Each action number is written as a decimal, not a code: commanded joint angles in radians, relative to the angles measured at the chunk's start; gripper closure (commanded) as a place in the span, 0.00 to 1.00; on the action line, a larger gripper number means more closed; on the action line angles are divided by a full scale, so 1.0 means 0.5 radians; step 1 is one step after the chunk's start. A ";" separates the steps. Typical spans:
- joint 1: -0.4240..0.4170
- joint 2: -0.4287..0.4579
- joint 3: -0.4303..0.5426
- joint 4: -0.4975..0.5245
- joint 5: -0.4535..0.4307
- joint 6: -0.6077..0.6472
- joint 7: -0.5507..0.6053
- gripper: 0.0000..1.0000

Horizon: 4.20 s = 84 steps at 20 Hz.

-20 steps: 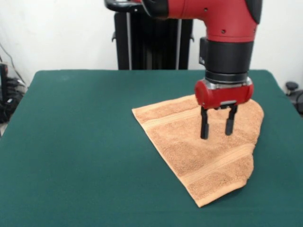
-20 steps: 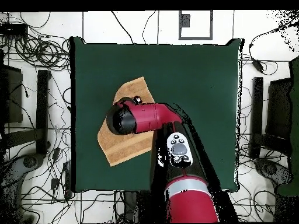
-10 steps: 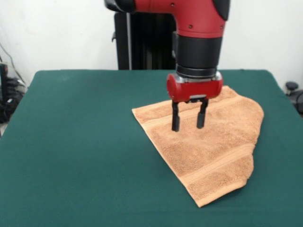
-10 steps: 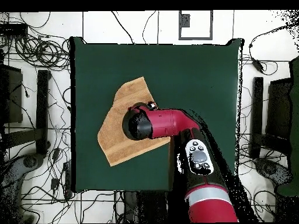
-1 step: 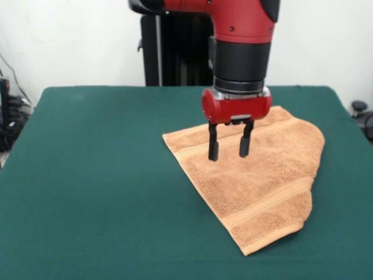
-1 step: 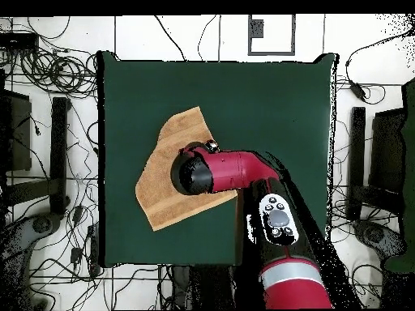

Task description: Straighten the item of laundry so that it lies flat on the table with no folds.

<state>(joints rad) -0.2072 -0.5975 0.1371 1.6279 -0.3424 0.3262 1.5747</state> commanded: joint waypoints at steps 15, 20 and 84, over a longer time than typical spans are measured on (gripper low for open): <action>0.723 0.357 -0.423 -0.358 0.460 0.210 0.809 0.00; 0.855 0.448 -0.597 -0.422 0.647 0.197 0.897 0.00; 0.841 0.435 -0.714 -0.046 0.727 0.227 0.802 0.00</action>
<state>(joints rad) 0.2294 -0.4012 -0.3748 1.4745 0.0726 0.4498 1.9541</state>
